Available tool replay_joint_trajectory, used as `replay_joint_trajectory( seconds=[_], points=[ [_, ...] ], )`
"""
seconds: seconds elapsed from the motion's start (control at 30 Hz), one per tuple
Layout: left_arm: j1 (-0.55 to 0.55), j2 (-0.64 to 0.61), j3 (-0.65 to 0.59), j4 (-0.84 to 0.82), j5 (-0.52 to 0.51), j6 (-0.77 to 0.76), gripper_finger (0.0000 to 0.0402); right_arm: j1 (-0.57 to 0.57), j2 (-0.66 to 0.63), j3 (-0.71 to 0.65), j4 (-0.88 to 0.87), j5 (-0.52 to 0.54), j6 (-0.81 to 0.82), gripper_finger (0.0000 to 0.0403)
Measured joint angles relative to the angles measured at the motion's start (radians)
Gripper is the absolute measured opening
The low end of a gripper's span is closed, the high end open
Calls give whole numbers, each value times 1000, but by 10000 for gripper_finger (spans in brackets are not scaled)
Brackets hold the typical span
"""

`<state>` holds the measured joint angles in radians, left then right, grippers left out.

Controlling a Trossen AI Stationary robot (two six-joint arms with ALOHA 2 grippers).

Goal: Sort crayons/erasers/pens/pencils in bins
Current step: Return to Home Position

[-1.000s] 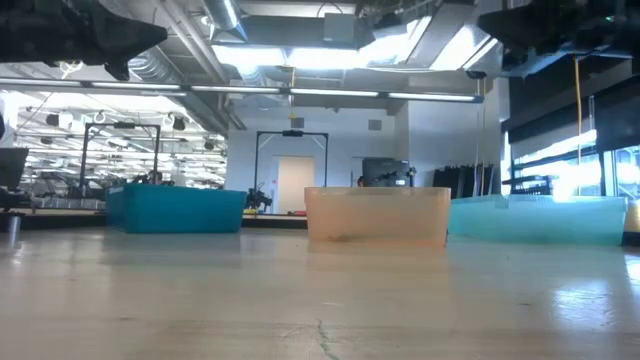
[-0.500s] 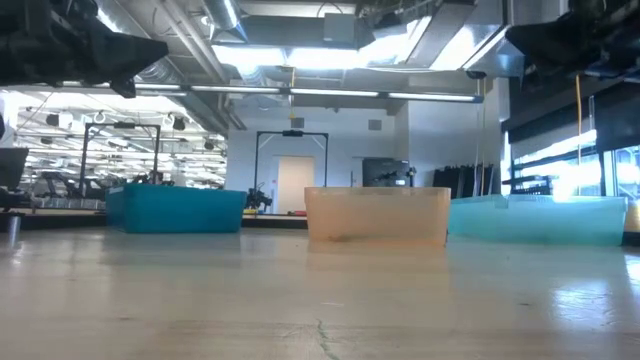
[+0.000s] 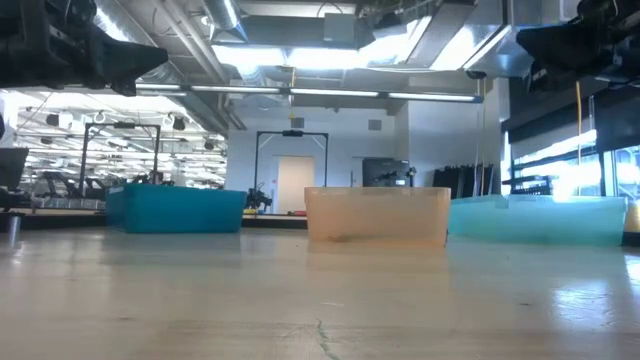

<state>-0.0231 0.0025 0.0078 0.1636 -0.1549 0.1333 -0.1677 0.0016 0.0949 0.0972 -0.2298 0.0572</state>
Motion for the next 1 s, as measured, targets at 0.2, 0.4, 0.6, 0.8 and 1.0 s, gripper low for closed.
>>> replay_joint_trajectory(
  seconds=[0.2, 0.4, 0.6, 0.8, 1.0],
  points=[
    [1, 0, 0, 5, -16, -16, 2, 0, 1, -3, -19, 18, -11, 3],
    [1, 0, 0, 8, -28, -26, 8, 0, 4, -88, 86, 15, -57, 3],
    [1, 4, 0, 1, -38, -31, 22, 0, 19, -88, 85, 103, -99, 4],
    [1, 4, 0, 5, -38, -19, 31, -1, 20, -88, 60, 374, -92, 26],
    [1, 4, 0, 4, -38, -18, 25, -1, 20, -88, 55, 446, -36, 35]
  ],
)
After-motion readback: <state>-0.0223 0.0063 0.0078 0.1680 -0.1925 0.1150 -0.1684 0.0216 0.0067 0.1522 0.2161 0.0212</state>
